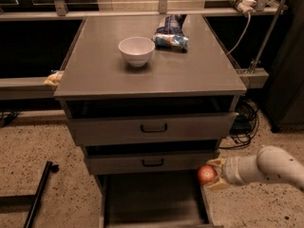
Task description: Pick apple from bottom drawer and place on counter
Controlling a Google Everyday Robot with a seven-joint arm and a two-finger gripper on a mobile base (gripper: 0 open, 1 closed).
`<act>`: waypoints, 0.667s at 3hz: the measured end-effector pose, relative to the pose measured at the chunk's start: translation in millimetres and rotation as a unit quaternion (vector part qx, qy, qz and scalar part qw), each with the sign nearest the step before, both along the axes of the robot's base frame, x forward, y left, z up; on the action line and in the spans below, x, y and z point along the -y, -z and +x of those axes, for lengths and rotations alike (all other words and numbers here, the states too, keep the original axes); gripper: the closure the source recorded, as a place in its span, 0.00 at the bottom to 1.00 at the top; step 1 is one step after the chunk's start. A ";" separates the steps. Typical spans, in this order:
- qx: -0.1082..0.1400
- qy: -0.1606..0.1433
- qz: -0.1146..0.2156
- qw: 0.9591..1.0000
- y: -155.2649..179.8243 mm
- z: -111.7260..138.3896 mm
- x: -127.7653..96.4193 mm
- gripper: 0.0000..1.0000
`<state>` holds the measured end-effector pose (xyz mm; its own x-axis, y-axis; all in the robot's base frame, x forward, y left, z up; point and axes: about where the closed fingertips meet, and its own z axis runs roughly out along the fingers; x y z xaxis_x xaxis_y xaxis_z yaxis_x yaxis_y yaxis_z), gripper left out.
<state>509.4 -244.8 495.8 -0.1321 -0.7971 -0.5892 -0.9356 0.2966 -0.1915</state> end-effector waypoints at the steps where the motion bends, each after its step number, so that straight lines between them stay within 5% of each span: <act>1: 0.020 -0.047 -0.039 0.998 -89.6 -8.8 -23.7 1.00; 2: 0.055 -0.068 -0.099 0.991 -183.7 -8.2 -36.3 1.00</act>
Offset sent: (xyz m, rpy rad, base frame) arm 0.0051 0.0403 0.3952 -0.4660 -0.3176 0.1743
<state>501.1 -208.5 679.5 0.0410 -0.9048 -0.4239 -0.9347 0.1152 -0.3362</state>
